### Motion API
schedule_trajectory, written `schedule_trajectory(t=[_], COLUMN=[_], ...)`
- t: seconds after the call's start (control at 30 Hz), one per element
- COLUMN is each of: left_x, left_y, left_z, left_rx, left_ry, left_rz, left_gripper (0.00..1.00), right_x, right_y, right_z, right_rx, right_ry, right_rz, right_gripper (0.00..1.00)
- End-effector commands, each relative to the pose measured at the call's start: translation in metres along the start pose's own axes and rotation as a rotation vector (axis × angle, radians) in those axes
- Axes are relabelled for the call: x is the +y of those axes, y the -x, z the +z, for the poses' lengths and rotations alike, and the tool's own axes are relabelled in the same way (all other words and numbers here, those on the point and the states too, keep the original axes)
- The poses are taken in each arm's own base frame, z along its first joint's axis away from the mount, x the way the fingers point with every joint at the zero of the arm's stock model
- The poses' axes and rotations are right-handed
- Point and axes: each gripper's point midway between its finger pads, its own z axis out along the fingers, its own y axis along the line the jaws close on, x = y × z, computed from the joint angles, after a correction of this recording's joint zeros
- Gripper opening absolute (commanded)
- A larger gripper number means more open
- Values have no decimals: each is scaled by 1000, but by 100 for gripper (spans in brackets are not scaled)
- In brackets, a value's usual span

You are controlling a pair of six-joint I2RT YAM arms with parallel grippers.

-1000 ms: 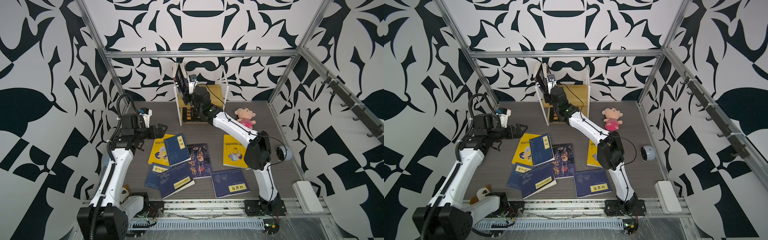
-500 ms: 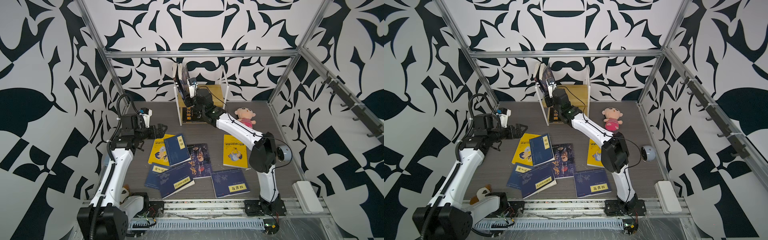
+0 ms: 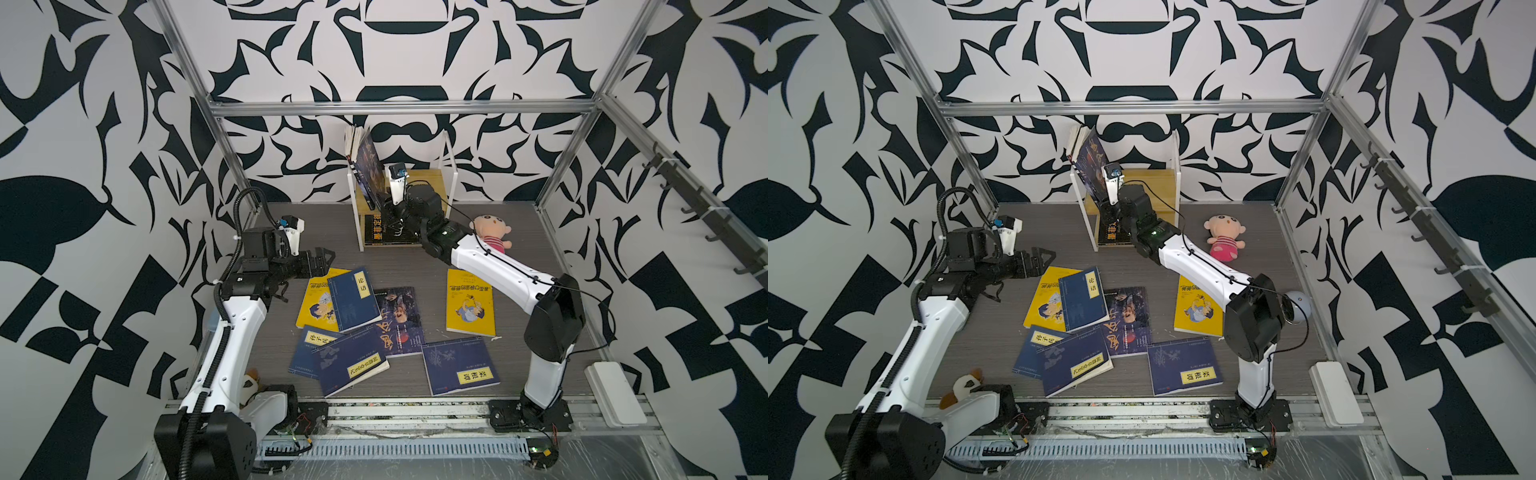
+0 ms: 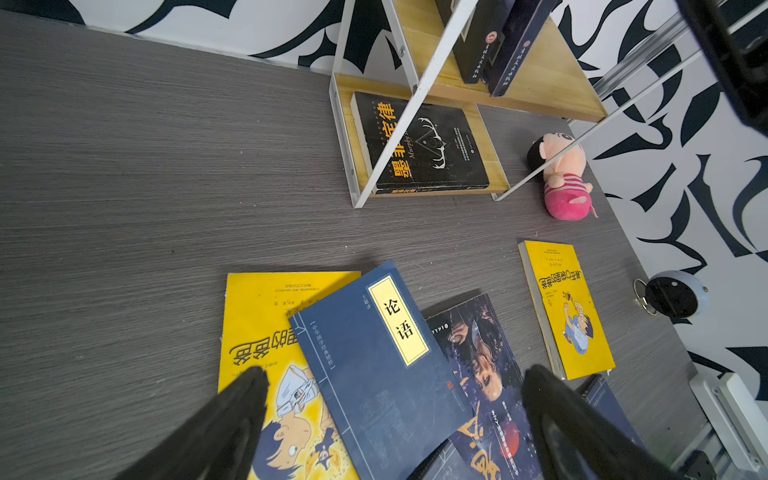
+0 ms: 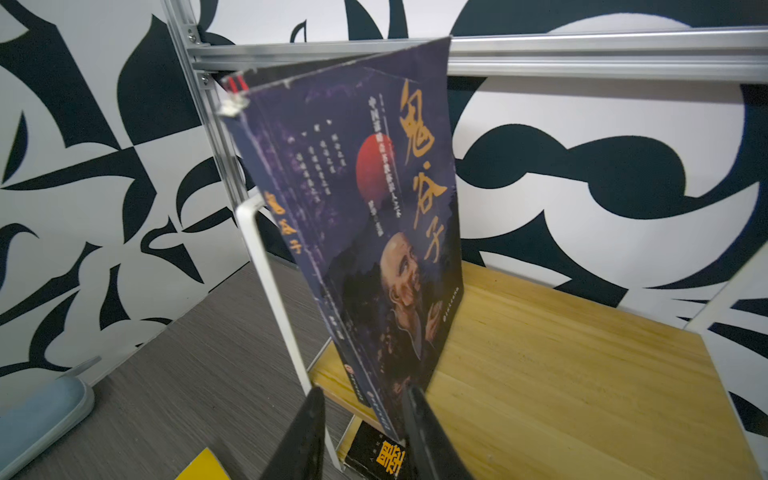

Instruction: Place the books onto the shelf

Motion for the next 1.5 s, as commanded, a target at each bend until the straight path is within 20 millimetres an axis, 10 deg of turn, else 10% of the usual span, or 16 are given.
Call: schedule_trajectory(t=[0.0, 0.6, 1.47], left_x=[-1, -1, 0], left_y=[-4, -3, -3], left_z=[0, 0, -1], left_rx=[10, 7, 2], left_ry=[-11, -12, -9], left_rz=[-2, -3, -1], left_gripper=[99, 99, 99], right_x=[-17, 6, -19], right_y=[-2, -62, -47], right_z=[2, 41, 57], right_rx=[3, 171, 138], right_ry=[-23, 239, 206], right_rz=[53, -21, -11], right_gripper=[33, 43, 36])
